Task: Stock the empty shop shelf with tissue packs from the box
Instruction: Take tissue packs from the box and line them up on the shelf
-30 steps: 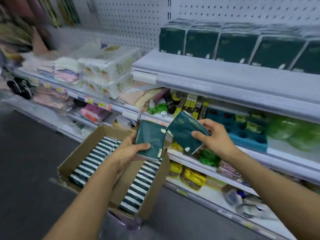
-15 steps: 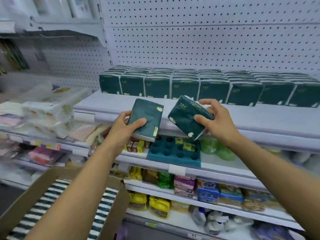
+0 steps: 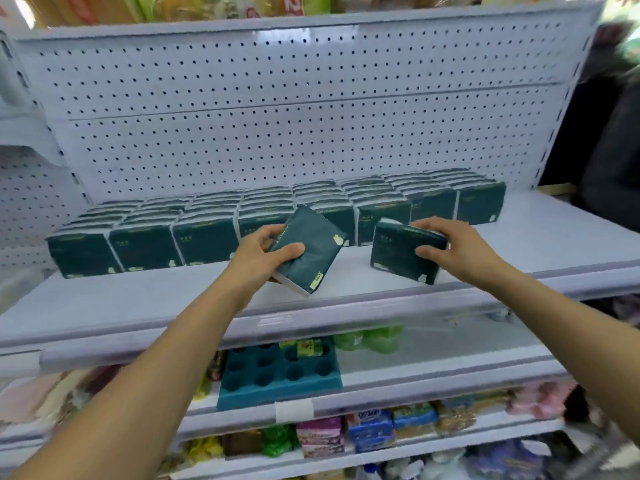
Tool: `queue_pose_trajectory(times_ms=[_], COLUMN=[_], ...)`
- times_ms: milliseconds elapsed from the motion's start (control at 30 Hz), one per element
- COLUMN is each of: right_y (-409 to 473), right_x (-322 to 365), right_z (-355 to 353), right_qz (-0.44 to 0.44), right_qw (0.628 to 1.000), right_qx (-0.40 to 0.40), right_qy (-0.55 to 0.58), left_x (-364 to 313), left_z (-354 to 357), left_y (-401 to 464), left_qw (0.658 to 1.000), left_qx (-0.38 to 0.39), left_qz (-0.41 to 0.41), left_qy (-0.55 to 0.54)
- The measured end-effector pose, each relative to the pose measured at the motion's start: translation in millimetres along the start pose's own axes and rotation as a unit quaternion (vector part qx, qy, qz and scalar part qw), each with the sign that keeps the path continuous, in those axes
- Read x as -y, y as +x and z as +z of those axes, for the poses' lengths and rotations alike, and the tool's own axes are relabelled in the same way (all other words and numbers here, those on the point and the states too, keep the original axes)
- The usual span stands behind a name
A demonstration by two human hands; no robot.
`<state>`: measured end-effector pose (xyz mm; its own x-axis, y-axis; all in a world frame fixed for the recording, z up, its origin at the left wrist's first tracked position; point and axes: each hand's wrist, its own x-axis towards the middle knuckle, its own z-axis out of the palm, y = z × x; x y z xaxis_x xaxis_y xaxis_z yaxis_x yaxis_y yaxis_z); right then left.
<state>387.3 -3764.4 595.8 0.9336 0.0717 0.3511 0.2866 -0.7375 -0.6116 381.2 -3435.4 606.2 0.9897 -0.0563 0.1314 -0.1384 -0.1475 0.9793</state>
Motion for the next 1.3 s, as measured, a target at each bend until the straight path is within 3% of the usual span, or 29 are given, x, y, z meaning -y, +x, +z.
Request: queue_pose_trajectory(times_ms=[433,633,933,1133,1233,1300], right_y=[43.2,80.3,105.6,117.5,113.4,102.9], right_x=[-87.6,-110.8,-128.2,-135.3,-132.9,-119.5], right_z=[-73.5,-59.6,-28.2,-17.1,-23.1,-30.5], right_qz=[-0.023,-0.039,-0.151,-0.155,-0.172,-0.179], right_qw=[0.986,0.983,0.950,0.970,0.970,0.977], right_qx=[-0.013,-0.063,-0.138,-0.084,-0.101,-0.108], right_qy=[-0.162,-0.168,-0.236,-0.164,-0.135,-0.041], left_x=[-5.7,-6.5,-3.2,-10.1,-13.0,-17.1], left_z=[98.3,132.2,144.6,153.9,160.3,167.3], left_y=[34.1,42.2,43.6,47.1,48.4,48.8], left_qw=[0.999,1.000,0.998,0.998,0.999,1.000], left_qx=[0.036,0.002,-0.044,-0.057,-0.044,-0.025], left_qz=[-0.004,-0.007,-0.026,-0.027,-0.021,-0.008], left_qy=[0.000,-0.003,-0.020,-0.006,0.000,0.013])
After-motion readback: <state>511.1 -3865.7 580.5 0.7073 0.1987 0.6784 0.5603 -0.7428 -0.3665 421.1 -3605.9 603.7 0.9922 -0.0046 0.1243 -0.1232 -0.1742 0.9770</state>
